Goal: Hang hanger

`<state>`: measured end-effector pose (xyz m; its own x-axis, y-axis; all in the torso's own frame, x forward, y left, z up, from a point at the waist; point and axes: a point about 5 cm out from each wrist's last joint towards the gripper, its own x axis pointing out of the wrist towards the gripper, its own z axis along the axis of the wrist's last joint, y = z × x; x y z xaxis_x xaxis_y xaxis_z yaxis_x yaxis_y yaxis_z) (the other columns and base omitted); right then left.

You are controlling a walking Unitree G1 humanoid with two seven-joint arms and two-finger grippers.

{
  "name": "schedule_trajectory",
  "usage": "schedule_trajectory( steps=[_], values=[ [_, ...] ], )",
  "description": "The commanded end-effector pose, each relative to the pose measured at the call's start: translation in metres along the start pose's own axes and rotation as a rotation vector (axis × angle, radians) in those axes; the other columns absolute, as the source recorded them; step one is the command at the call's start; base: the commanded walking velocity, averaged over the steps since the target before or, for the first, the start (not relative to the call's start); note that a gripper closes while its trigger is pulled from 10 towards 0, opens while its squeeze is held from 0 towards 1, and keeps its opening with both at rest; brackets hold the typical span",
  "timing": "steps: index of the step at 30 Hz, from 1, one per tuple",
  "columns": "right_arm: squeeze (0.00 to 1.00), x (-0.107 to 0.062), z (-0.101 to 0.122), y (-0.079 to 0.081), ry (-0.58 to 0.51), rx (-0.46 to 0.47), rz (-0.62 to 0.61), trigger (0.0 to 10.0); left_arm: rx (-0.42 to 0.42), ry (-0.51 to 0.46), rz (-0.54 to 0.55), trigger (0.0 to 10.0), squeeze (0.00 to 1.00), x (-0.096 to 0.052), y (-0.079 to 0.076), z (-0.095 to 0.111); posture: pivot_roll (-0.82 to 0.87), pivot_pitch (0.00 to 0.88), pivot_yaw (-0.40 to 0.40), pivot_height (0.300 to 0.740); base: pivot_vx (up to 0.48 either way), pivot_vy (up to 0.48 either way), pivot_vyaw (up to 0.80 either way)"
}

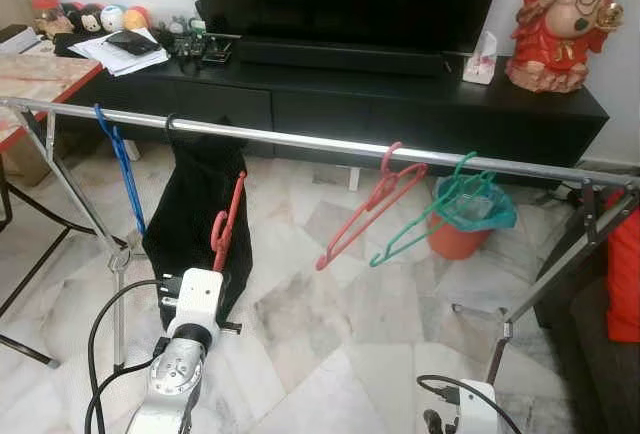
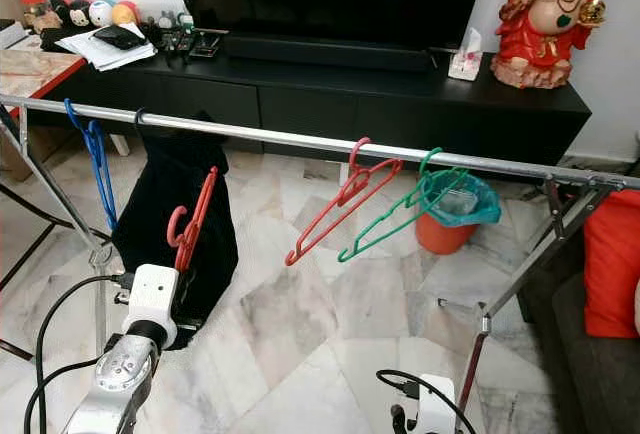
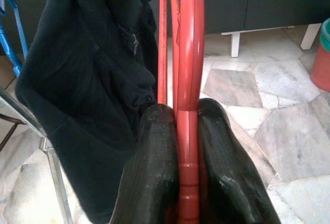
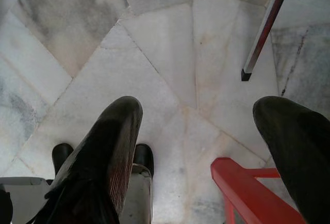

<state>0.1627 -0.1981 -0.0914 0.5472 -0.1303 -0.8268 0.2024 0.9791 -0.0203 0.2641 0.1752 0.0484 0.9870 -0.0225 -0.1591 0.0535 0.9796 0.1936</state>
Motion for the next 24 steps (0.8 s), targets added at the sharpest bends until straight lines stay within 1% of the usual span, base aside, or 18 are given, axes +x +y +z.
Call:
schedule_trajectory(
  steps=[1, 5, 16, 24],
  values=[
    [0.0, 0.0001, 0.001, -0.0017, -0.004, 0.007, -0.003, 10.0, -0.011, -0.011, 0.003, 10.0, 0.0, -0.0004, 0.0015, -0.0008, 0.03, 0.0, -0.048, 0.74, 0.0, 0.0, 0.0],
    [0.0, 0.0001, 0.0013, -0.002, -0.005, 0.007, -0.003, 10.0, -0.015, -0.018, 0.004, 10.0, 0.0, 0.0006, 0.0027, 0.0005, 0.03, 0.0, -0.048, 0.74, 0.0, 0.0, 0.0],
    [0.0, 0.0002, 0.0016, -0.0019, -0.007, 0.011, -0.005, 10.0, -0.027, -0.049, -0.026, 10.0, 0.0, 0.0018, -0.0015, 0.0051, 0.03, 0.0, -0.049, 0.74, 0.249, 0.0, 0.0],
    [0.0, 0.0001, 0.001, -0.0023, -0.005, 0.026, -0.013, 10.0, -0.025, -0.063, -0.033, 10.0, 0.0, 0.0026, -0.0006, 0.0079, 0.03, 0.0, -0.047, 0.74, 0.292, 0.0, 0.0]
  ],
)
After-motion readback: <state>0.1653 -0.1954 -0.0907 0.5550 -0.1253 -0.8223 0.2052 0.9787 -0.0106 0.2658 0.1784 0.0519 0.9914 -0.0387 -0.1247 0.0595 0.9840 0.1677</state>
